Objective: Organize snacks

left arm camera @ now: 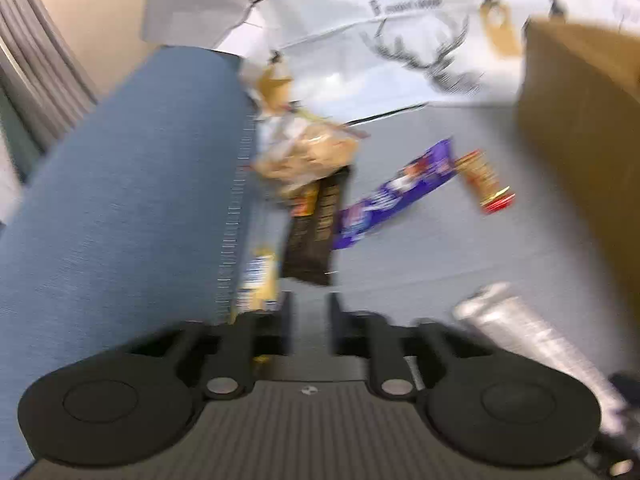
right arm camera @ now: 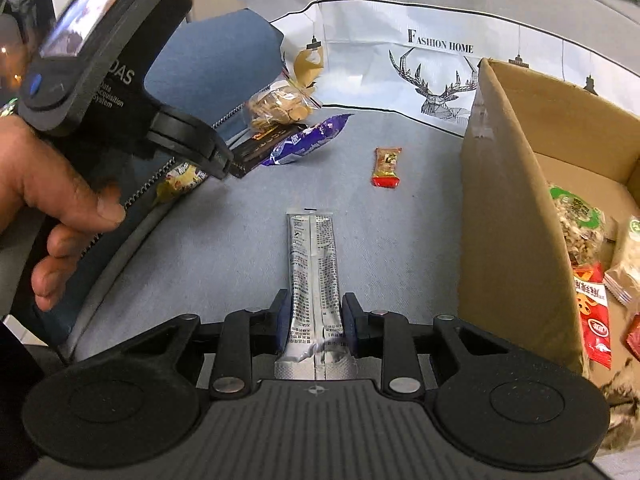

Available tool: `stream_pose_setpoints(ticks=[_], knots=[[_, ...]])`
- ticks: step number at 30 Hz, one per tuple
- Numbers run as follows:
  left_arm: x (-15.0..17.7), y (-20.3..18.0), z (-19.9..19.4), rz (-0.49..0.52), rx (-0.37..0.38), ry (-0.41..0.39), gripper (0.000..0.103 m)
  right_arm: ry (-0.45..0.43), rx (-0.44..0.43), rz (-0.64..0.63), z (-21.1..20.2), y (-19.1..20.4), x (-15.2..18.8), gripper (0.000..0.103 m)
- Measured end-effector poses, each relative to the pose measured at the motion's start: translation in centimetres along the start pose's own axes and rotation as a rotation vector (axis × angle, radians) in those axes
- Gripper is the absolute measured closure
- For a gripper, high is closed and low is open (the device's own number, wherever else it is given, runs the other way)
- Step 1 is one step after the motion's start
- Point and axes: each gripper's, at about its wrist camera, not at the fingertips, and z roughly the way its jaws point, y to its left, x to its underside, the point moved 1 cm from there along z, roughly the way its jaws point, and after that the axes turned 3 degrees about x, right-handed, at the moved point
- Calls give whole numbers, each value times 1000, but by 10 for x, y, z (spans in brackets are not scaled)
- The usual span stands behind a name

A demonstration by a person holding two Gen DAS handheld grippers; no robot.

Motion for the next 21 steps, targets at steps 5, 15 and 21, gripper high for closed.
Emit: stream_pose_setpoints(ticks=[5, 15, 21], knots=[[1, -11, 17, 96, -138, 69, 52, 45, 27, -5, 13, 2, 2, 70], [3, -8, 59, 120, -209, 200, 87, 87, 37, 0, 37, 0, 1, 55], [-8, 3, 22, 2, -105, 61, 88, 65, 42, -41, 39, 4, 2, 66]])
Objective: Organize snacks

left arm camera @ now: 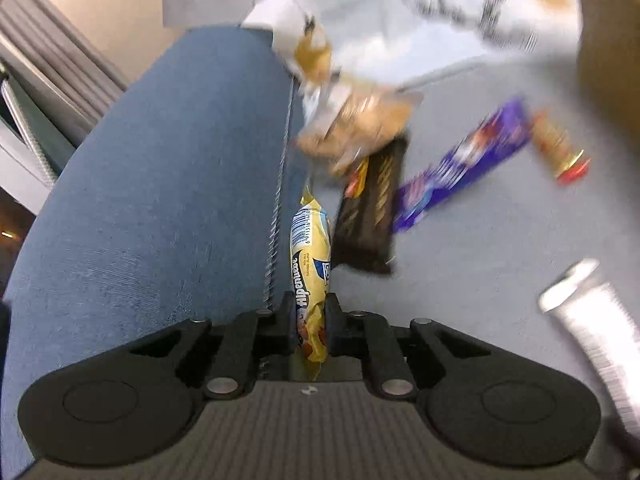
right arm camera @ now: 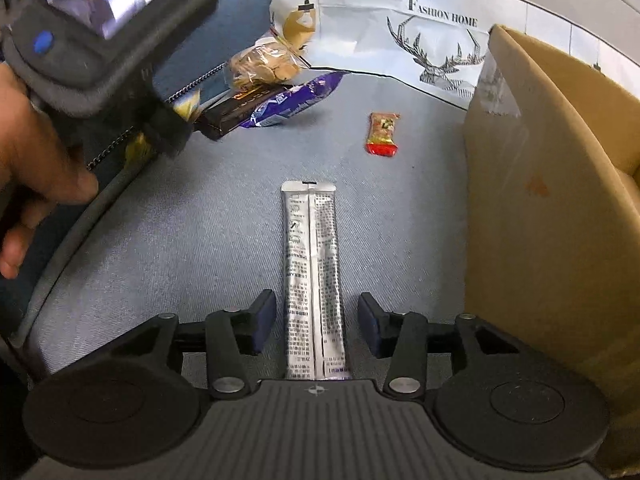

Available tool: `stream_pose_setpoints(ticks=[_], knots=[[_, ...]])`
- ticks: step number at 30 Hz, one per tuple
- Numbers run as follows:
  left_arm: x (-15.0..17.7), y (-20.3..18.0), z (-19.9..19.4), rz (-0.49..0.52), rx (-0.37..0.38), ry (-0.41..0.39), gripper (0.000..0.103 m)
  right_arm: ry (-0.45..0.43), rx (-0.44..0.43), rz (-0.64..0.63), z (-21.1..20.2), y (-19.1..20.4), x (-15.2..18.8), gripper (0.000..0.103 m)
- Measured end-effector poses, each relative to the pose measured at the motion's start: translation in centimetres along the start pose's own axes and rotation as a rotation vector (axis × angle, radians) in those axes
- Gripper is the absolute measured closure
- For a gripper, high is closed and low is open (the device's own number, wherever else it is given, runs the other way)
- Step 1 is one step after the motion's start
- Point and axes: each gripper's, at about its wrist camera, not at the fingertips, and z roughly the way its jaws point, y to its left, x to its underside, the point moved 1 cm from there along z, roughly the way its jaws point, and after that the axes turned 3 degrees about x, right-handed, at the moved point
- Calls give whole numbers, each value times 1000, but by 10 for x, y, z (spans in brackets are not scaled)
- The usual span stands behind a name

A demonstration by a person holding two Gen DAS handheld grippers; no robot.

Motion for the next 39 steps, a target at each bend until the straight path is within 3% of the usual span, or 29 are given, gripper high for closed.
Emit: stream_pose_setpoints(ticks=[4, 7, 11, 14, 16, 18, 20, 28, 37, 39], knots=[[3, 21, -28, -184, 230, -64, 88, -14, 6, -35, -3, 4, 2, 74], [15, 36, -31, -343, 430, -3, 88, -22, 10, -41, -6, 6, 4, 77], [28, 39, -28, -440, 578, 85, 88, -30, 12, -36, -12, 6, 3, 77], [33, 30, -22, -413, 586, 181, 87, -13, -1, -17, -15, 4, 3, 75], [37, 27, -18, -392, 548, 216, 84, -11, -19, 3, -15, 2, 3, 71], [38, 30, -19, -402, 523, 212, 65, -26, -18, 6, -15, 1, 1, 71], [36, 34, -21, -430, 520, 191, 58, -29, -21, 14, -12, 1, 0, 69], [27, 35, -13, -434, 498, 176, 54, -26, -36, 22, -2, 4, -2, 59], [28, 29, -9, -402, 492, 200, 54, -19, -23, 16, 2, 4, -2, 61], [28, 28, -8, -395, 489, 203, 54, -21, -23, 13, 2, 4, -1, 69]])
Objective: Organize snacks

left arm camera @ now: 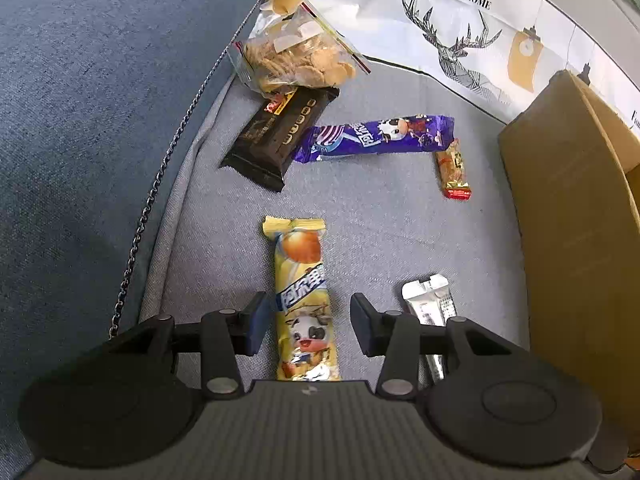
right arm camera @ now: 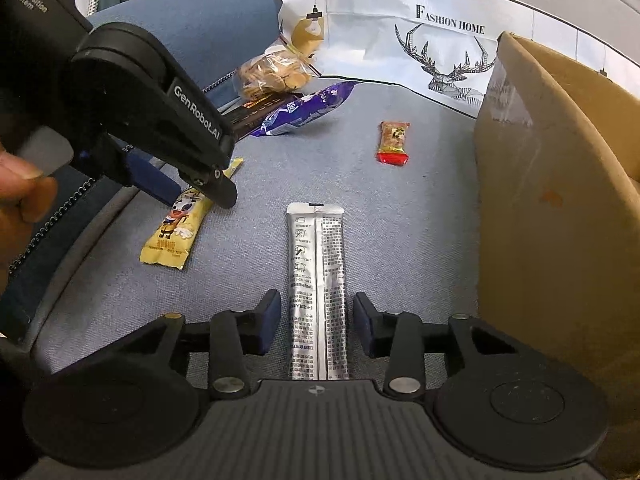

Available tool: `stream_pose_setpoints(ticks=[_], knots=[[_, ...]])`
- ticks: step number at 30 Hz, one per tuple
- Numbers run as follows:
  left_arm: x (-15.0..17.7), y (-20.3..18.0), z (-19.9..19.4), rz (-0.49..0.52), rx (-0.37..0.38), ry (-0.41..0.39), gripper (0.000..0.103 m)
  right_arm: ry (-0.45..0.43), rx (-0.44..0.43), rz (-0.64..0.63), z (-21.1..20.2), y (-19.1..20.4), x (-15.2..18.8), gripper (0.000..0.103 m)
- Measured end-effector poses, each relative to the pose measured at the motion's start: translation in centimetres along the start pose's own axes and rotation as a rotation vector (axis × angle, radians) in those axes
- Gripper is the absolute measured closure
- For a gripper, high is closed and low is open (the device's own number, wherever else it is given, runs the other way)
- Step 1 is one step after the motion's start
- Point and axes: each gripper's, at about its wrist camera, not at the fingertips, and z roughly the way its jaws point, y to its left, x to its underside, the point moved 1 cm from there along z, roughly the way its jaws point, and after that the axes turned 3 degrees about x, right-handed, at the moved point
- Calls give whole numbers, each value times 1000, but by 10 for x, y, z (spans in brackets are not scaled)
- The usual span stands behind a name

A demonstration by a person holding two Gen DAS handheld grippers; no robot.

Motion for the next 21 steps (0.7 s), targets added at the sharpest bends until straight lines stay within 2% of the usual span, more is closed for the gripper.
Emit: stream_pose_setpoints(ticks=[3, 7, 10, 12, 15, 18, 21], knots=[[1, 0, 2, 3, -6, 9, 54, -9, -1, 0, -2, -1, 0, 74], [2, -2, 5, 26, -17, 19, 54, -41, 15, 7, -8, -3, -2, 75], [3, -5, 8, 52, -31, 30, 57, -21, 24, 22, -4, -6, -2, 75], [3, -8, 9, 78, -51, 29, 72, 4, 24, 35, 1, -8, -1, 73], [4, -12, 10, 116, -79, 23, 87, 3, 26, 32, 2, -6, -1, 70], [5, -15, 9, 132, -52, 20, 88, 2, 34, 24, 2, -5, -1, 62], [8, -22, 8, 165, 3, 24, 88, 0, 32, 32, 3, -6, -2, 62]])
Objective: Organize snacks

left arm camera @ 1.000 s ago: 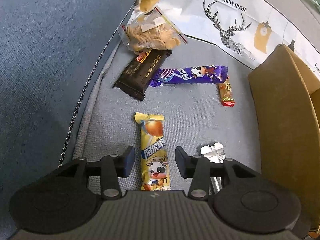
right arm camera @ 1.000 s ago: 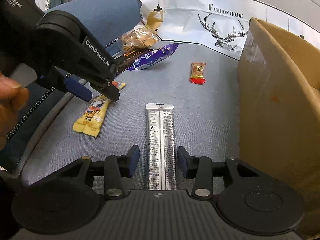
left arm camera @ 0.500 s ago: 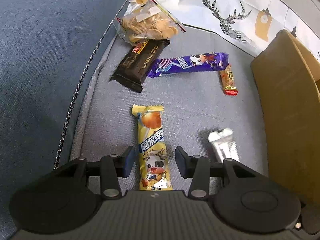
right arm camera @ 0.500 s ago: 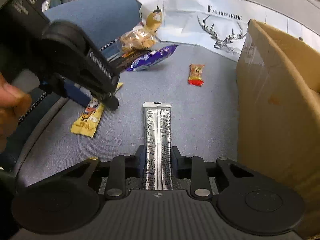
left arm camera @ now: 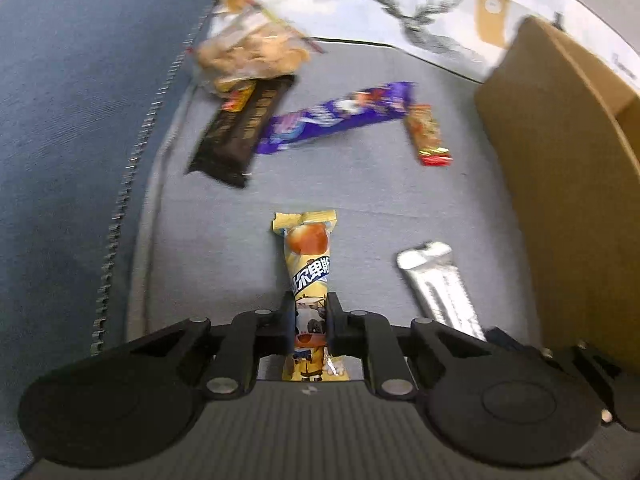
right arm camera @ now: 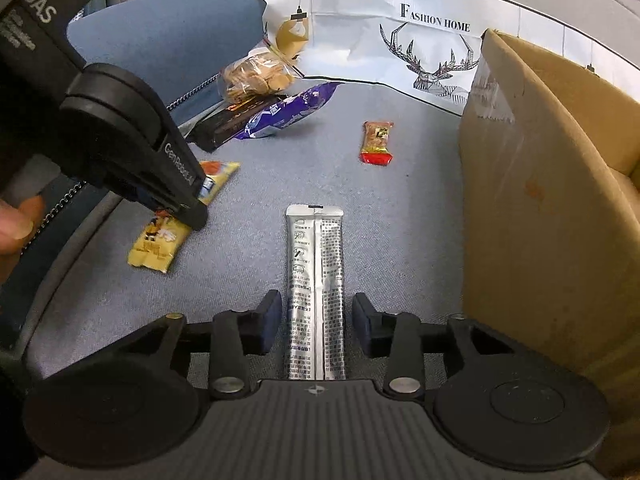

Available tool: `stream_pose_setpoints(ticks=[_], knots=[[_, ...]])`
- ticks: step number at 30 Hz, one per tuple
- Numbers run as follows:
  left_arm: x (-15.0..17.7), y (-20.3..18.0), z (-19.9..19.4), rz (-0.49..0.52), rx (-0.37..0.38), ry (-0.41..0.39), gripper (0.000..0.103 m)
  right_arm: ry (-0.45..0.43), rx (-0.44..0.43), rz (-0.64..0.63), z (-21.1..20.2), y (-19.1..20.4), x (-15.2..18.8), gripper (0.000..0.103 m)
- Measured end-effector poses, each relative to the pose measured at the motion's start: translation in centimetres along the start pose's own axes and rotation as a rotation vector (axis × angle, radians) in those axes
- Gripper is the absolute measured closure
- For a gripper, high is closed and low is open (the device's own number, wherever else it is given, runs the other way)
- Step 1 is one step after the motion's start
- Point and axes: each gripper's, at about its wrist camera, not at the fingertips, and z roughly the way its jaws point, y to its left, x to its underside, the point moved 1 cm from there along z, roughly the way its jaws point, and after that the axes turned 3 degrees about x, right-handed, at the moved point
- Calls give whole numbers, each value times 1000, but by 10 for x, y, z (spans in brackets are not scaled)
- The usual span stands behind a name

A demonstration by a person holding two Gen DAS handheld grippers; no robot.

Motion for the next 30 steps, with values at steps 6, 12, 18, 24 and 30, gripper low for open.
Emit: stream_pose_setpoints(ticks=[6, 12, 18, 24, 30], knots=[[5, -15, 4, 64, 39, 21, 86, -6, -7, -8, -1, 1, 1, 72], [7, -17, 6, 73, 34, 25, 85, -42, -1, -20, -8, 2, 1, 76], [6, -21, 9, 101, 22, 22, 88, -13, 3, -27, -4, 3, 1, 76], [3, -17, 3, 80, 33, -16, 89, -38, 4, -12, -9, 1, -2, 77], [0, -16, -10, 51, 53, -77, 89, -76, 0, -11, -19, 2, -2, 78]])
